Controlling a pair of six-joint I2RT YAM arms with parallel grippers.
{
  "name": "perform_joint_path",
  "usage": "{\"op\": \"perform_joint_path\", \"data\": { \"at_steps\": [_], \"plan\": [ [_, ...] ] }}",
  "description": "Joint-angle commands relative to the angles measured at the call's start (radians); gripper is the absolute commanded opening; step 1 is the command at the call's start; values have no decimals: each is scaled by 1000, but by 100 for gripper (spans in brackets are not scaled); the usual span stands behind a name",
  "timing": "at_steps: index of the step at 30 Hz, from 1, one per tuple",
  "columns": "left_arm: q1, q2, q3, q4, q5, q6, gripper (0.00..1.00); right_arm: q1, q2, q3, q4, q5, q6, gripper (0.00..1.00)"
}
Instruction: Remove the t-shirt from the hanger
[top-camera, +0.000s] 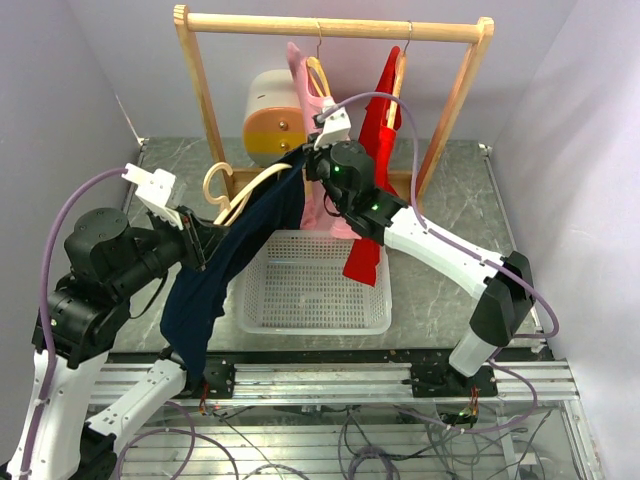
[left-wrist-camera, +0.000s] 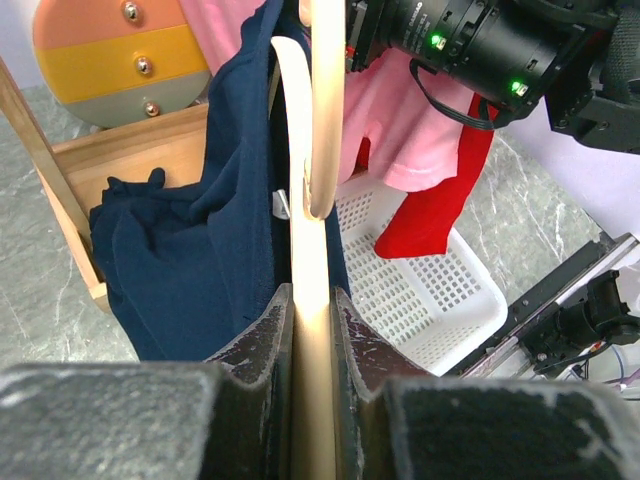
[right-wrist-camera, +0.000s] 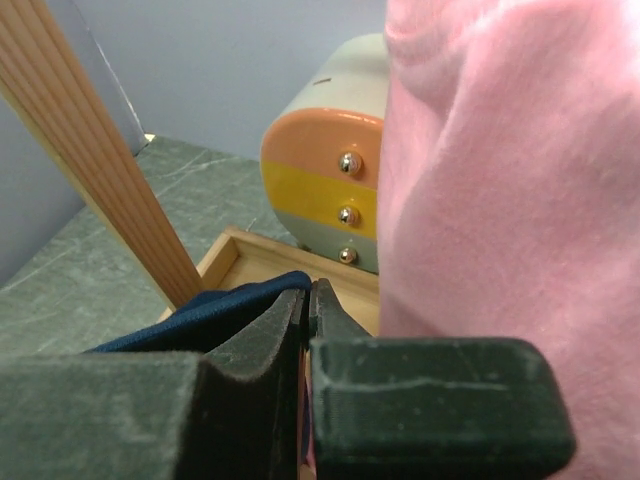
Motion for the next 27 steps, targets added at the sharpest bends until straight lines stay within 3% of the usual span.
{"op": "perform_joint_path", "data": {
  "at_steps": [1,18,23,27],
  "plan": [
    [1,-62,81,-50,85,-8,7,-102,16,-53,-32,154,3,0],
    [1,-86,55,129,116,-40,7,-105,23,-170,-48,49,80,0],
    [1,-71,66,113,36,-53,7,-97,-8,-219,-27,12,94,0],
    [1,-68,27,97,-129,-103,7,-45,-81,-261,-2,-23,83,0]
  ]
}}
